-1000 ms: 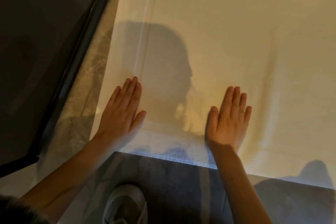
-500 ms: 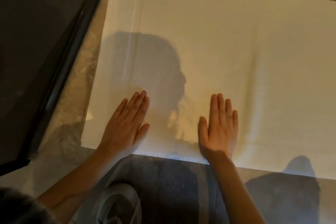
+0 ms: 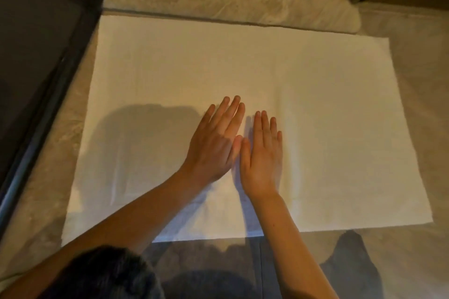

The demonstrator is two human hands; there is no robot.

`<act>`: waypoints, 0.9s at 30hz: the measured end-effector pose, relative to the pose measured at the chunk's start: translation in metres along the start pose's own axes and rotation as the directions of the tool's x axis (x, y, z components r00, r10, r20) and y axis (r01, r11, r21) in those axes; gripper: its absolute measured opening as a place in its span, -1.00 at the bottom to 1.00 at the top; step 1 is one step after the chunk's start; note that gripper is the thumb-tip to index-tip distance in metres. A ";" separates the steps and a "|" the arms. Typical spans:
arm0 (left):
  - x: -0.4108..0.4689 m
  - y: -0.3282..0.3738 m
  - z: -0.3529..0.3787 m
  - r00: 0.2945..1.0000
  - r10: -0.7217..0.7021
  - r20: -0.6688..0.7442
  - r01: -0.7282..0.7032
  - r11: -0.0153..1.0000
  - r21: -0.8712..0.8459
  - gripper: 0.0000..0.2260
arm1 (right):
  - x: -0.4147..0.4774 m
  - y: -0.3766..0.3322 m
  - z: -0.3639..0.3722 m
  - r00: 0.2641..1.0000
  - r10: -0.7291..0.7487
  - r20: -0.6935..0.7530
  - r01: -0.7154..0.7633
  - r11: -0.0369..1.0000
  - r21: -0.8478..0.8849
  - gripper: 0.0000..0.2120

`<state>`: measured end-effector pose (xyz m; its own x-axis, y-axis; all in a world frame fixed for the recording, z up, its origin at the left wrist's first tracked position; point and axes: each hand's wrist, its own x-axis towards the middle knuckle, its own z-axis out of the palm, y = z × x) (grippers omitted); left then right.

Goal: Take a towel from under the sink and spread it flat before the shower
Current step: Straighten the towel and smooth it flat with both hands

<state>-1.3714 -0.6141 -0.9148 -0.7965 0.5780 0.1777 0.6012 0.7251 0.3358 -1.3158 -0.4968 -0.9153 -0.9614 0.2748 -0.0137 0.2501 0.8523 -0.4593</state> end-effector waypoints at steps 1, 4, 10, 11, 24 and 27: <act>0.016 0.001 0.006 1.000 0.015 -0.014 -0.015 1.000 -0.005 -0.54 | 0.007 0.000 0.000 1.000 0.009 -0.003 -0.009 1.000 0.014 -0.50; 0.048 -0.006 0.024 0.999 0.024 -0.047 -0.023 1.000 0.008 -0.58 | 0.024 0.005 0.007 0.999 0.009 0.037 -0.008 1.000 -0.009 -0.52; 0.062 -0.030 0.052 0.994 0.097 0.041 -0.099 0.995 0.032 -0.56 | 0.043 0.033 0.020 0.990 -0.082 0.116 0.100 0.983 -0.152 -0.50; 0.063 -0.031 0.054 0.994 0.076 0.077 -0.080 0.996 0.050 -0.53 | 0.043 0.039 0.019 0.990 -0.089 0.111 0.107 0.980 -0.167 -0.50; 0.068 -0.026 0.048 0.990 0.028 0.138 -0.042 0.995 0.095 -0.47 | 0.054 0.082 -0.012 0.996 0.092 -0.022 -0.094 0.983 -0.160 -0.44; 0.085 -0.029 0.043 0.997 0.081 0.002 -0.081 0.997 0.016 -0.55 | 0.081 0.045 0.001 0.996 -0.084 0.034 0.088 0.989 -0.122 -0.47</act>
<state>-1.4534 -0.5700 -0.9497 -0.7452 0.6354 0.2022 0.6644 0.6821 0.3053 -1.3826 -0.4367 -0.9378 -0.9824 0.1869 -0.0051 0.1771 0.9211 -0.3467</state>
